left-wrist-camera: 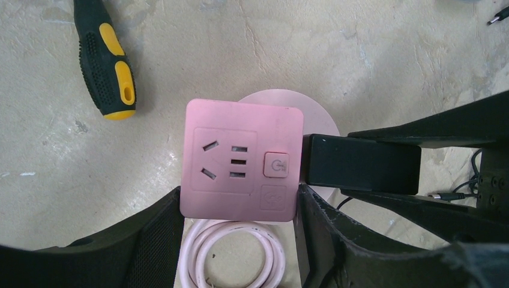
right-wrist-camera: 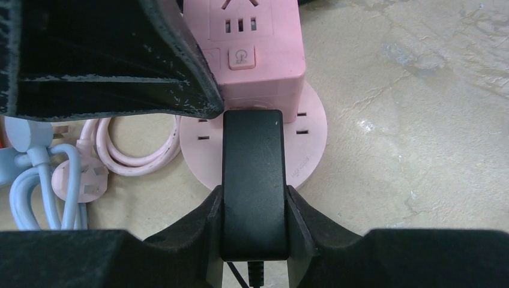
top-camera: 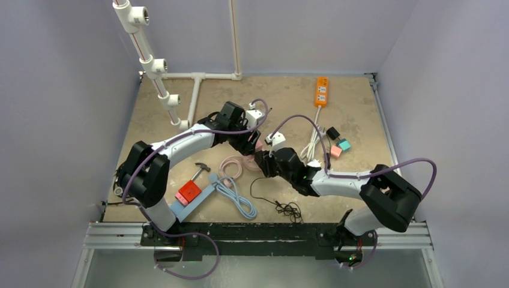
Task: Pull the plug off the socket
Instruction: Remove the plug from the socket.
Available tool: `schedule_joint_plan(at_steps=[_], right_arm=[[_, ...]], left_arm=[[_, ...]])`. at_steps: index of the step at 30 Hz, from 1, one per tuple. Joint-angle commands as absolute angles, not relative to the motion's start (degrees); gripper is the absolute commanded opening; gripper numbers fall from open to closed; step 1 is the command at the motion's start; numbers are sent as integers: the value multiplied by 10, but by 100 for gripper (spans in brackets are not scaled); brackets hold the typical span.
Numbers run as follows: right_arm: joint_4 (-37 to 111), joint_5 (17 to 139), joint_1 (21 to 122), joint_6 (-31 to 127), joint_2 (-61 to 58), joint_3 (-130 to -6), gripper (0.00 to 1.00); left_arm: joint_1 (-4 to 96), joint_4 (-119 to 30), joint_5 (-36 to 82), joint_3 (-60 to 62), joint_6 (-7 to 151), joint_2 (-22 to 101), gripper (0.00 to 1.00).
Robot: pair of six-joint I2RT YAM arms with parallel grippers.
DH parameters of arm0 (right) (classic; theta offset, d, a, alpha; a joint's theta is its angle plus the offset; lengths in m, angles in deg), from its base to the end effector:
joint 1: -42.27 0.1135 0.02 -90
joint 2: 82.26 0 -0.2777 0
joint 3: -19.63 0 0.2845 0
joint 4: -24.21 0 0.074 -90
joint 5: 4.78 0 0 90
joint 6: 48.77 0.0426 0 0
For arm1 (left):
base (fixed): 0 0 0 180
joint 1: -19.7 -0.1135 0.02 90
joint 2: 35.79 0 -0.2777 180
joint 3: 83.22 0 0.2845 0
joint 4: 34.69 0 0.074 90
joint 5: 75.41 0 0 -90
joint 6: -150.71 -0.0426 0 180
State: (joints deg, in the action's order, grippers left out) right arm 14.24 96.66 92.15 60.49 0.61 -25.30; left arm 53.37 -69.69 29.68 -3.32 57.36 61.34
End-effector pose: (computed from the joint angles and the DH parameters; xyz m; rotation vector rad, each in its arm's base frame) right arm 0.2076 0.2332 0.1598 -0.4303 2.0482 0.5404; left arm 0.3240 -0.2292 0.2138 0.9078 2.3520 -0.5473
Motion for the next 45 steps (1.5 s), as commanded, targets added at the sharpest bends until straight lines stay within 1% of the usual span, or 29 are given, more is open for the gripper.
schedule_joint_plan(at_steps=[1, 11, 16, 24, 26, 29, 32, 37, 42, 45], right_arm=[[138, 1070, 955, 627, -5, -274, 0], [184, 1190, 1037, 636, 35, -310, 0], [208, 1219, 1056, 646, 60, -330, 0], [174, 1170, 1041, 656, 18, -300, 0], [158, 1120, 1012, 660, 7, -287, 0], [124, 1031, 942, 667, -20, -252, 0], [99, 980, 905, 671, -45, -229, 0], [109, 981, 901, 668, -42, -234, 0], [115, 1031, 909, 653, -49, -237, 0], [123, 1070, 936, 651, -50, -243, 0]], left_arm=[[531, -735, 226, -34, 581, 635, 0], [522, -740, 214, -28, 590, 645, 0], [521, -741, 214, -28, 591, 647, 0], [520, -745, 209, -27, 591, 652, 0], [520, -745, 207, -27, 591, 653, 0], [520, -746, 207, -27, 591, 655, 0], [520, -746, 204, -26, 591, 656, 0], [520, -746, 203, -25, 591, 661, 0], [520, -746, 198, -24, 592, 662, 0], [520, -746, 195, -23, 593, 664, 0]])
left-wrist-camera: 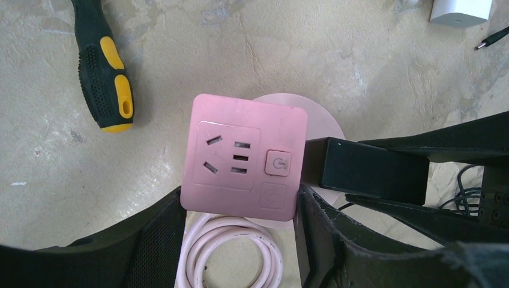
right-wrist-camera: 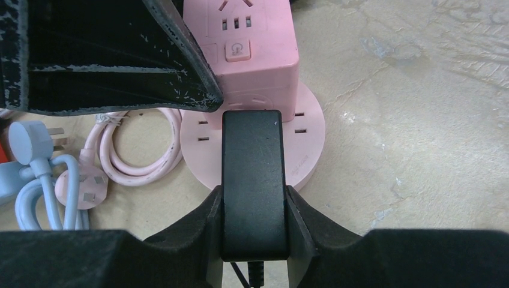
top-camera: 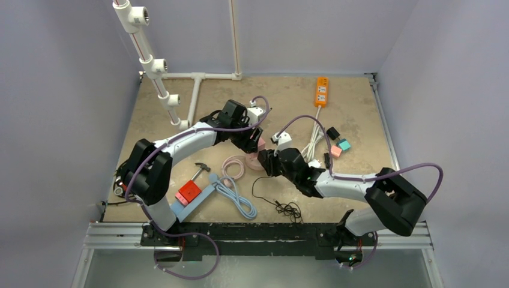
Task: Pull the plug off the socket
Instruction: Remove the plug from the socket.
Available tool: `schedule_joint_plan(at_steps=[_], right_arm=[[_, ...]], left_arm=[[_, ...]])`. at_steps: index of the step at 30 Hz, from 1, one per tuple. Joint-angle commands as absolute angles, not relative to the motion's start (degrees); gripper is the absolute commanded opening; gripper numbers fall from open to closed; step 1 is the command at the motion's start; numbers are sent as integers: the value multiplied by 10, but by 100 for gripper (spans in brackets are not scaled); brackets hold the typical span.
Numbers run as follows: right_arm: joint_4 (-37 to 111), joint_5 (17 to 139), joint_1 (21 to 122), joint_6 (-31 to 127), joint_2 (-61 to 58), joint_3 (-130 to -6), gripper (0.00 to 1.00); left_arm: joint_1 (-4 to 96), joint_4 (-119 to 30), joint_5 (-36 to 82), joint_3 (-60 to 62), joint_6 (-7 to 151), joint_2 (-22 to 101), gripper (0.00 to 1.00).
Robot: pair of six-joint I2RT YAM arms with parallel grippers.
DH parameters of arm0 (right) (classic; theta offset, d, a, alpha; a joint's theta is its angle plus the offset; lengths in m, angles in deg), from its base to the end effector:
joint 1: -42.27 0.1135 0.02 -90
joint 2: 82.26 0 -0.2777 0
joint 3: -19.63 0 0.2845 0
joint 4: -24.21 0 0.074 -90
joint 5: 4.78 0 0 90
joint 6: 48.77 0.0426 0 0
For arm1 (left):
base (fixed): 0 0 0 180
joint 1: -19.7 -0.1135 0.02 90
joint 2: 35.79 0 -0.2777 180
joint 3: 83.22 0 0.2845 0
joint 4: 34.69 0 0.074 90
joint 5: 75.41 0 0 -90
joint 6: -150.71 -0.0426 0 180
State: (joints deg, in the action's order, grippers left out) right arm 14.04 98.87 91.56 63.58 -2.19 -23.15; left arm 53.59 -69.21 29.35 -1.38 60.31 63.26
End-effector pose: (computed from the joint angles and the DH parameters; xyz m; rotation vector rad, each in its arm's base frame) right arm 0.2040 0.2217 0.1621 -0.3345 2.0458 0.5391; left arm 0.3316 -0.2358 0.2131 0.8500 2.3716 -0.5638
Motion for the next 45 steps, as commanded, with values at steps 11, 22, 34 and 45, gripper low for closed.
schedule_joint_plan(at_steps=[11, 22, 34, 45], right_arm=[[205, 1256, 1060, 655, 29, -319, 0], [204, 1256, 1082, 668, 33, -322, 0], [111, 1017, 944, 663, -29, -249, 0], [132, 1078, 946, 646, -23, -260, 0]], left_arm=[[515, -747, 192, -21, 595, 666, 0], [514, -748, 191, -21, 596, 666, 0], [514, -746, 200, -21, 594, 666, 0], [514, -743, 210, -21, 594, 663, 0]])
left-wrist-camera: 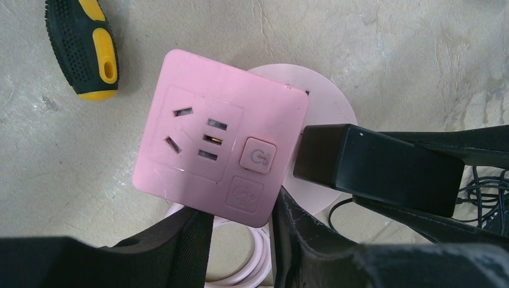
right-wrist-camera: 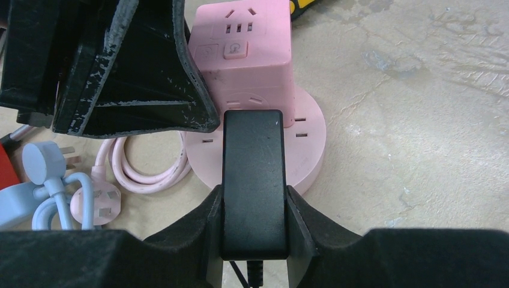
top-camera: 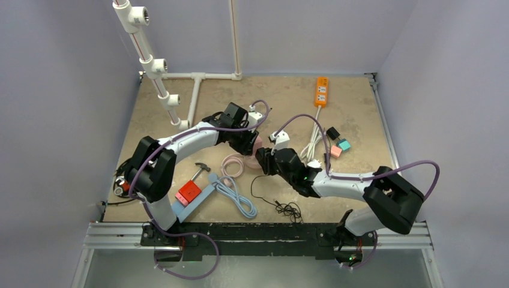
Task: Pull the plug off the socket
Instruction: Remove the plug from the socket.
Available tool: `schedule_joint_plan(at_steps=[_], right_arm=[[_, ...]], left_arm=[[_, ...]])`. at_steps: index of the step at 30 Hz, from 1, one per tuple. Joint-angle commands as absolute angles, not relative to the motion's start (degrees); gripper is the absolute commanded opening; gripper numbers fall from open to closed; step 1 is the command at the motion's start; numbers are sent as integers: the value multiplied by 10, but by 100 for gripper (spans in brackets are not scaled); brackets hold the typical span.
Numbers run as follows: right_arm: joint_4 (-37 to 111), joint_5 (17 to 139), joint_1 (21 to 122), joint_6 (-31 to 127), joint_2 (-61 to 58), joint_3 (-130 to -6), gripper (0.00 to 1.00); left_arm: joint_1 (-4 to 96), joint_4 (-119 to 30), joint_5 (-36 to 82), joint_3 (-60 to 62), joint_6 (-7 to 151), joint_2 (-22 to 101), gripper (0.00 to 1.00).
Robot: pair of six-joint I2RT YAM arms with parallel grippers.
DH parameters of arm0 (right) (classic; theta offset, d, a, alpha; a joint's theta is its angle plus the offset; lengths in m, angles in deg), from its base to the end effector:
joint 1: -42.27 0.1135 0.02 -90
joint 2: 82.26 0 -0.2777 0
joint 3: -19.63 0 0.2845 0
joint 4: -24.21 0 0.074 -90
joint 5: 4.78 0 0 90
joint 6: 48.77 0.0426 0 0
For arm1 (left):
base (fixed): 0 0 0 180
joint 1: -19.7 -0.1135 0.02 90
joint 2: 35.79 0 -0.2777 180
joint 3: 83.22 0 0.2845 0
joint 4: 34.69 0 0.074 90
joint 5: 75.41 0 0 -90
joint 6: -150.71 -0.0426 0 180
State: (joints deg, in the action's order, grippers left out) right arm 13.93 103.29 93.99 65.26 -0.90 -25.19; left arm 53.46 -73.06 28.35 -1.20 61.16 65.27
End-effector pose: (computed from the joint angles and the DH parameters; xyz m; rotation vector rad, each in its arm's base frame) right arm 0.2021 0.2348 0.1680 -0.2915 2.0231 0.5211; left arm 0.3305 -0.2331 0.1960 0.8389 2.4820 -0.5271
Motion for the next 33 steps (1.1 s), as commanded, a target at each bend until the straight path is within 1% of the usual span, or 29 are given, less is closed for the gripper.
schedule_joint_plan(at_steps=[1, 7, 8, 14, 16, 19, 21, 27, 33], right_arm=[[135, 1088, 953, 646, -21, -264, 0], [188, 1190, 1019, 658, 27, -308, 0], [191, 1192, 1021, 660, 32, -312, 0], [167, 1150, 1021, 659, 10, -291, 0], [158, 1135, 1020, 655, 4, -286, 0], [145, 1107, 1020, 648, -2, -279, 0], [136, 1092, 1020, 644, -7, -273, 0], [127, 1072, 1017, 641, -13, -266, 0], [123, 1061, 1017, 638, -13, -265, 0]], left_arm=[[514, -743, 211, -20, 594, 663, 0], [514, -748, 216, -15, 593, 656, 0], [514, -749, 221, -14, 590, 649, 3], [510, -739, 240, -31, 572, 567, 57], [506, -737, 249, -36, 566, 544, 65], [497, -736, 278, -40, 554, 522, 71], [493, -738, 295, -41, 547, 517, 74], [491, -744, 378, -43, 528, 530, 77], [491, -721, 378, -48, 531, 547, 79]])
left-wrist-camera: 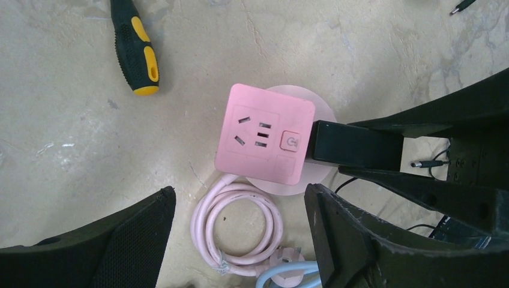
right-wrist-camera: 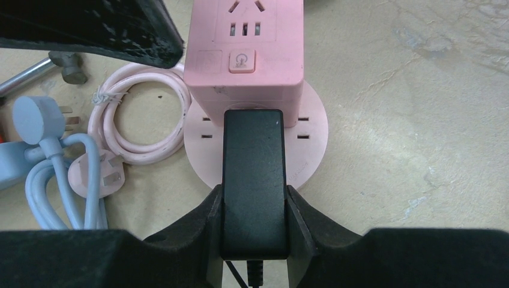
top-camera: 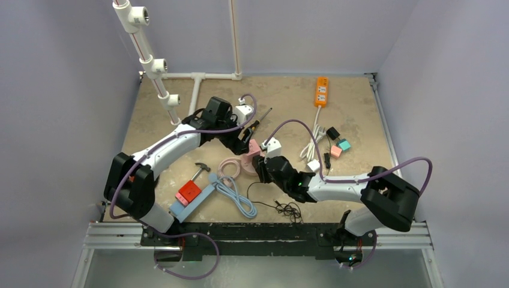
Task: Pull the plug off the socket
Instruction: Remove the plug from the socket.
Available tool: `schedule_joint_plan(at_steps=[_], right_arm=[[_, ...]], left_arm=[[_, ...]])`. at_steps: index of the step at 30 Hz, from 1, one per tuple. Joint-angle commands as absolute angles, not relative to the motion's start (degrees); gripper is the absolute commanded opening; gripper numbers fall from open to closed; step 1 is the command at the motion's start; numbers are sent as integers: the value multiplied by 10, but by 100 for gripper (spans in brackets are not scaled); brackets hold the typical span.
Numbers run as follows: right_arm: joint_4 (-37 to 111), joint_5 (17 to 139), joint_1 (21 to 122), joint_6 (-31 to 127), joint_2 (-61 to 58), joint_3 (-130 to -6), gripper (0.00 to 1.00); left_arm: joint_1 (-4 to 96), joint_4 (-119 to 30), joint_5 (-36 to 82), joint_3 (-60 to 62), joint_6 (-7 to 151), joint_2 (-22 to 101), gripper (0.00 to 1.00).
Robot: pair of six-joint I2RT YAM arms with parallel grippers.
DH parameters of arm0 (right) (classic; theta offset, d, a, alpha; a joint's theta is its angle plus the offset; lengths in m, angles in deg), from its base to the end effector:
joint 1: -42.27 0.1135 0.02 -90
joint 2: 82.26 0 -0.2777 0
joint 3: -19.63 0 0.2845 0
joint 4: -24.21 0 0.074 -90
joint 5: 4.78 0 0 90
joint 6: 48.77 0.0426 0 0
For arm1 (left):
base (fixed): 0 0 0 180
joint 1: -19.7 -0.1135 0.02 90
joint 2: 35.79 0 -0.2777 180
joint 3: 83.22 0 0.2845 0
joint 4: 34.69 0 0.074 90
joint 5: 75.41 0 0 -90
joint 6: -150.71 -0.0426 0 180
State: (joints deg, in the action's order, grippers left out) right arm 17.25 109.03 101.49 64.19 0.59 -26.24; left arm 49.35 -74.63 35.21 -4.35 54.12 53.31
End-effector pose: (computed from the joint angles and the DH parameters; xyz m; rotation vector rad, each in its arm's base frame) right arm 0.1737 0.2580 0.1614 -0.4032 2.0378 0.4545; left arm 0.3129 -0.1954 0.2532 0.9199 2.2894 -0.6171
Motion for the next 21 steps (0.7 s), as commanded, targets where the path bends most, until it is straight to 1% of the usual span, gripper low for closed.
schedule_joint_plan(at_steps=[1, 4, 9, 21], right_arm=[[123, 1059, 1017, 637, -13, -266, 0], [123, 1057, 1017, 637, -13, -265, 0], [123, 1057, 1017, 636, -13, -266, 0], [127, 1060, 1016, 636, -11, -268, 0]], left_arm=[[491, -720, 376, -46, 533, 553, 80], [491, -717, 364, -42, 536, 570, 84], [492, -709, 383, -40, 542, 591, 89], [496, -695, 432, -45, 548, 598, 91]])
